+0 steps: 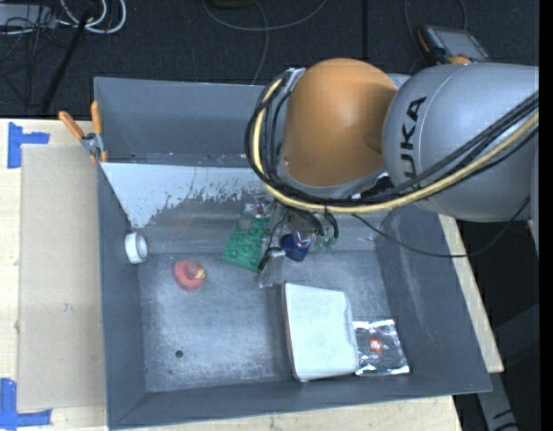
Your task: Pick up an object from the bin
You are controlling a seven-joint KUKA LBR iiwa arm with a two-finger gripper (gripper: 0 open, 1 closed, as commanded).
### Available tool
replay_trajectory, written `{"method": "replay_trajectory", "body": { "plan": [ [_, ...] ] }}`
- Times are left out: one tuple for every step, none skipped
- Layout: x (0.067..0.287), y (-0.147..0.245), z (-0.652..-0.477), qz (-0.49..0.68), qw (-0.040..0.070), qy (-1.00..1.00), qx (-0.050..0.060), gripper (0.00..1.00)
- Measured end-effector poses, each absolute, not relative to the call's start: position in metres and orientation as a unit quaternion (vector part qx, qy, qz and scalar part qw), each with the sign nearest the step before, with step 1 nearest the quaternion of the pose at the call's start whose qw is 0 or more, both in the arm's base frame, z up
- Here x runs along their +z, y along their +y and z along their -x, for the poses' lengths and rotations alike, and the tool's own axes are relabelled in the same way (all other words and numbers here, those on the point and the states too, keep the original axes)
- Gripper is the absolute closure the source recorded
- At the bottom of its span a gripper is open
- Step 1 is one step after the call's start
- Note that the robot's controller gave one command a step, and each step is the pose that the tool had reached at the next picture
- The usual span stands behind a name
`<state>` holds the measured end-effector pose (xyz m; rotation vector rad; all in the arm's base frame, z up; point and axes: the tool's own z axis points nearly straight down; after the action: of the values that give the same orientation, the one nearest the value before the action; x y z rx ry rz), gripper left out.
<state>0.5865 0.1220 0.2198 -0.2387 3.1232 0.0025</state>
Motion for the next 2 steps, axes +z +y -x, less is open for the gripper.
{"method": "replay_trajectory", "body": {
  "plan": [
    [0.215,0.121,-0.585,0.075,0.001,0.997,0.0,0.0],
    [0.154,0.133,-0.579,-0.024,-0.002,1.0,0.0,0.0]
  ]
}}
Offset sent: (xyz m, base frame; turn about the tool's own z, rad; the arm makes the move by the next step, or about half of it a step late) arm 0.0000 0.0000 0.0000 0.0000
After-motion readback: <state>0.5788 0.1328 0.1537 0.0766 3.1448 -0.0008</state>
